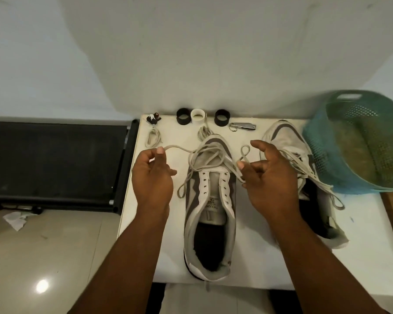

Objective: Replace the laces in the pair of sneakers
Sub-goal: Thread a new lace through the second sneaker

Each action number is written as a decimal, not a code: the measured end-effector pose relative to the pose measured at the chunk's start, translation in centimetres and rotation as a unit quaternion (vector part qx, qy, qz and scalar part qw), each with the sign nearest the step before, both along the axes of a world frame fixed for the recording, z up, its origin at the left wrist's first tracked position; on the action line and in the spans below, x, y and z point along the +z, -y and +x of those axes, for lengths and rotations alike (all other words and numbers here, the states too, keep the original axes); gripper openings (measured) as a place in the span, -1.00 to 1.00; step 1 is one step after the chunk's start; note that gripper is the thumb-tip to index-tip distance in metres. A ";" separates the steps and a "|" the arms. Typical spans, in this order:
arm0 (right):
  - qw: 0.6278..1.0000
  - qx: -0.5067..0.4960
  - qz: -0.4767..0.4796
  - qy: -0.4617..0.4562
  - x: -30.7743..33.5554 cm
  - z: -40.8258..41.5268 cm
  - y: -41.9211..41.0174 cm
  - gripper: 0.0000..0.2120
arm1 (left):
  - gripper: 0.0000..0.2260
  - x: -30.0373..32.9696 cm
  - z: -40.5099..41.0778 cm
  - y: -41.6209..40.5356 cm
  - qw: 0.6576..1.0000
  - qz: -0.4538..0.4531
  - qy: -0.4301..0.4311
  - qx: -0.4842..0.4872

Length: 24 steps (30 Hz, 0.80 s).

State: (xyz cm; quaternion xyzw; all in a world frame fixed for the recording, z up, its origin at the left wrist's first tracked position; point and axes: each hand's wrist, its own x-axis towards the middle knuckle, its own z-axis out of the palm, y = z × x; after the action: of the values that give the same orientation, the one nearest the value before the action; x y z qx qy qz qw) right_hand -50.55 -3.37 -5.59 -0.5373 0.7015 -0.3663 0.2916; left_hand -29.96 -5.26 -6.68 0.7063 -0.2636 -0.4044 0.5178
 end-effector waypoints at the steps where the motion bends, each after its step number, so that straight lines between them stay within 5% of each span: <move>1: 1.000 0.008 -0.002 -0.029 0.3 -0.3 0.1 -0.63 | -0.84 0.1 0.1 0.1 1.000 0.010 -0.020 0.009; 4: 0.999 0.011 -0.015 -0.035 1.2 -0.7 0.3 -0.64 | -0.86 0.0 0.4 0.3 1.000 0.027 0.009 0.002; 7: 0.998 -0.004 -0.039 -0.051 2.0 -0.8 0.2 -0.67 | -0.65 -0.4 0.4 -0.3 0.966 0.010 0.254 -0.049; 9: 0.996 -0.011 -0.069 -0.062 2.6 -0.9 0.2 -0.56 | -0.59 -0.3 -0.1 -0.6 0.936 -0.075 0.329 -0.099; 12: 0.992 -0.002 -0.089 -0.084 2.8 -0.7 0.2 -0.50 | -0.84 0.6 -1.8 -1.1 0.939 -0.123 0.233 -0.223; 18: 0.988 0.084 -0.083 -0.096 1.5 0.2 0.6 -0.74 | -0.70 0.4 -2.1 -1.2 0.902 -0.054 0.277 -0.328; 24: 0.985 0.161 -0.005 0.068 0.6 1.1 0.6 -0.85 | -0.73 0.3 -0.8 -0.9 0.900 -0.023 0.273 -0.339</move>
State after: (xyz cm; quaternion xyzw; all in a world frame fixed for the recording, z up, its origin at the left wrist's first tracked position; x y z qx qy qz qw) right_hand -49.40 -3.93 -4.98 -0.6183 0.5830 -0.3537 0.3908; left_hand -30.72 -4.34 -6.37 0.6450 -0.6269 -0.3408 0.2733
